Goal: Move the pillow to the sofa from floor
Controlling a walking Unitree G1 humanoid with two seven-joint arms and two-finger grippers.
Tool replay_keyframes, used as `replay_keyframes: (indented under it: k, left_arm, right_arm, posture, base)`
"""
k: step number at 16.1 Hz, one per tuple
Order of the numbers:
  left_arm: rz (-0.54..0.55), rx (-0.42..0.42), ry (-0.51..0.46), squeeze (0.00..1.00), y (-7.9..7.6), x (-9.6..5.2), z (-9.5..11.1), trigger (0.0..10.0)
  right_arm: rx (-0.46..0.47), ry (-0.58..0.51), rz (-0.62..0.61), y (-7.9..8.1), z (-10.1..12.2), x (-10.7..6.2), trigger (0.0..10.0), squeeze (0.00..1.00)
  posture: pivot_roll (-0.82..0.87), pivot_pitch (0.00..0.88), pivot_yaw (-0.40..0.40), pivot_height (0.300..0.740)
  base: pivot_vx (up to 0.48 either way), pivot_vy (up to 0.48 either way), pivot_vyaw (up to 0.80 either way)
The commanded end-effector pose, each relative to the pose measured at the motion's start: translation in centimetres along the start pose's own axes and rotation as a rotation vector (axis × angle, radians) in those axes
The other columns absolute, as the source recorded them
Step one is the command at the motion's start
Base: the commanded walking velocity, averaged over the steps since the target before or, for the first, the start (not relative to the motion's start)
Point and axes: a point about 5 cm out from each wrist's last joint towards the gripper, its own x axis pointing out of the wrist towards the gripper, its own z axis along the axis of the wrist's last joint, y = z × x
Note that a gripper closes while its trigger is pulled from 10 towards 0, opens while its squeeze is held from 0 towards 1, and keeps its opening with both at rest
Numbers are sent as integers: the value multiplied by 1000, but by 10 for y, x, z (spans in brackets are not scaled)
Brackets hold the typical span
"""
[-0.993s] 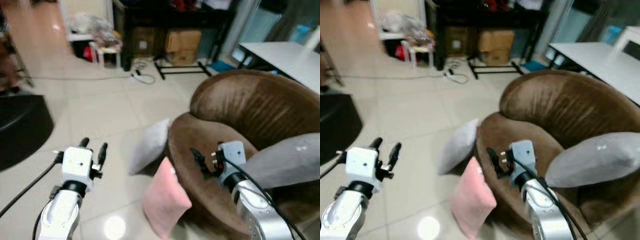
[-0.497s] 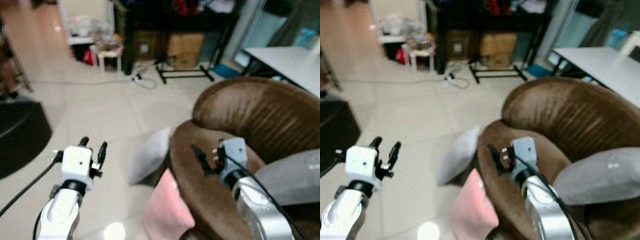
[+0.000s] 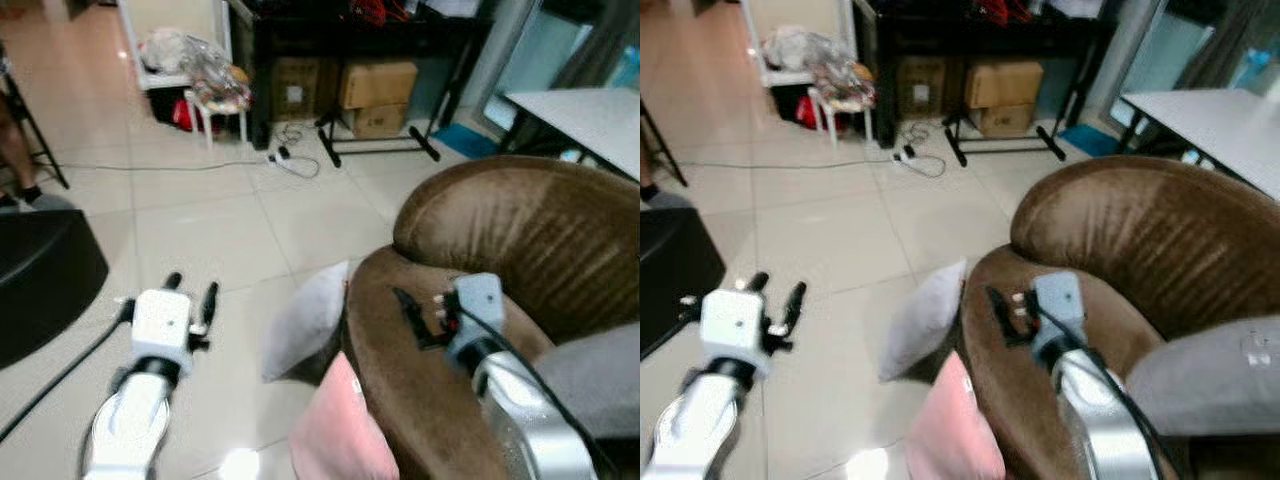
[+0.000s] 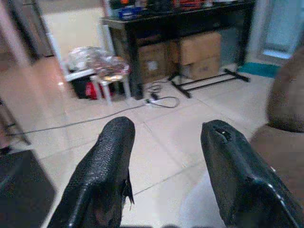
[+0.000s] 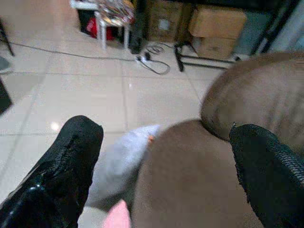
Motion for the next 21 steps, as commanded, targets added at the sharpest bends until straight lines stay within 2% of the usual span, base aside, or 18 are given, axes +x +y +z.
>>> replay_keyframes:
  k: [1, 12, 21]
  left_arm:
    - [-5, 8, -7, 0, -3, 0, 1, 10000]
    - [5, 3, -3, 0, -6, 0, -2, 10000]
    - [11, -27, -9, 0, -9, -2, -3, 10000]
  right_arm:
    - [3, 8, -9, -4, -1, -1, 10000, 0]
    - [-13, 6, 6, -5, 1, 1, 10000, 0]
    - [-26, 9, 22, -7, 2, 1, 10000, 0]
  posture:
    - [8, 0, -105, 680]
    - [5, 0, -119, 570]
    - [-3, 0, -132, 565]
  base:
    - [0, 0, 0]
    - [0, 0, 0]
    - [0, 0, 0]
